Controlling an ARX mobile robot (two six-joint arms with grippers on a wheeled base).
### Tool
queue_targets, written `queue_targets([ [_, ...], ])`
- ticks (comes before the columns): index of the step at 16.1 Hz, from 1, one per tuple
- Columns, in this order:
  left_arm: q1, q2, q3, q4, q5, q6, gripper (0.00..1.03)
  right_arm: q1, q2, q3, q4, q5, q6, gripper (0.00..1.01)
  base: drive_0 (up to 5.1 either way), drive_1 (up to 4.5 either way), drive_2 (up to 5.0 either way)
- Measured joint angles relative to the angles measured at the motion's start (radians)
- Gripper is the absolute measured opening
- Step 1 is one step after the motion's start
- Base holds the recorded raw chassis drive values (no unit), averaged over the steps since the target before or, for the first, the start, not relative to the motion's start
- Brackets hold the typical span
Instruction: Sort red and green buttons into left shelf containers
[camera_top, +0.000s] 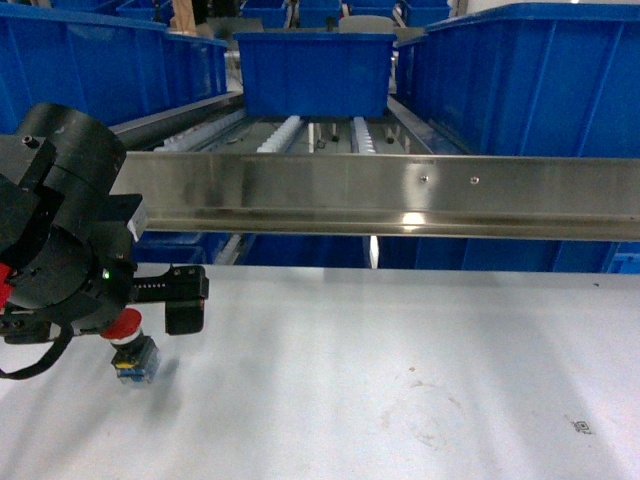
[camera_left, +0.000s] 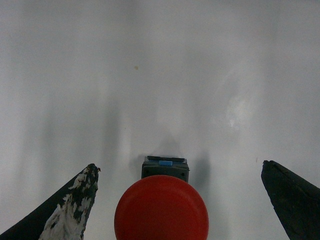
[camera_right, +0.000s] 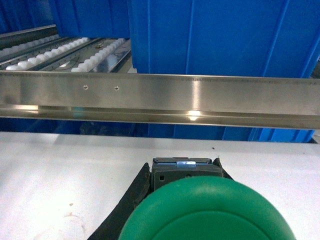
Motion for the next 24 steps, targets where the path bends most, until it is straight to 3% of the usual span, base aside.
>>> queue_targets([
  [6, 0.032, 0.068, 0.023, 0.013, 0.021, -0.008, 0.98, 0.0, 0.0, 0.0, 0.0, 0.0, 0.0, 0.28, 0.0, 0.0, 0.0],
  [8, 0.039, 0.087, 0.05, 0.007, 0.025, -0.01, 0.83, 0.0, 0.0, 0.0, 0.0, 0.0, 0.0, 0.28, 0.0, 0.0, 0.0],
  [13, 0.013, 0.104, 0.103, -0.096, 0.028, -0.019, 0.31, 0.0, 0.0, 0.0, 0.0, 0.0, 0.0, 0.28, 0.0, 0.0, 0.0],
  [18, -0.005, 0.091, 0.087, -0.114, 0.023, -0.058, 0.3, 0.0, 0.0, 0.0, 0.0, 0.0, 0.0, 0.28, 0.0, 0.0, 0.0],
  [21, 0.042, 0.033, 0.026, 0.025, 0.06, -0.043, 0.3, 0.0, 0.0, 0.0, 0.0, 0.0, 0.0, 0.28, 0.0, 0.0, 0.0],
  [24, 0.113, -0.188, -0.044, 0.253, 0.111, -0.017, 0.3, 0.0, 0.0, 0.0, 0.0, 0.0, 0.0, 0.28, 0.0, 0.0, 0.0],
])
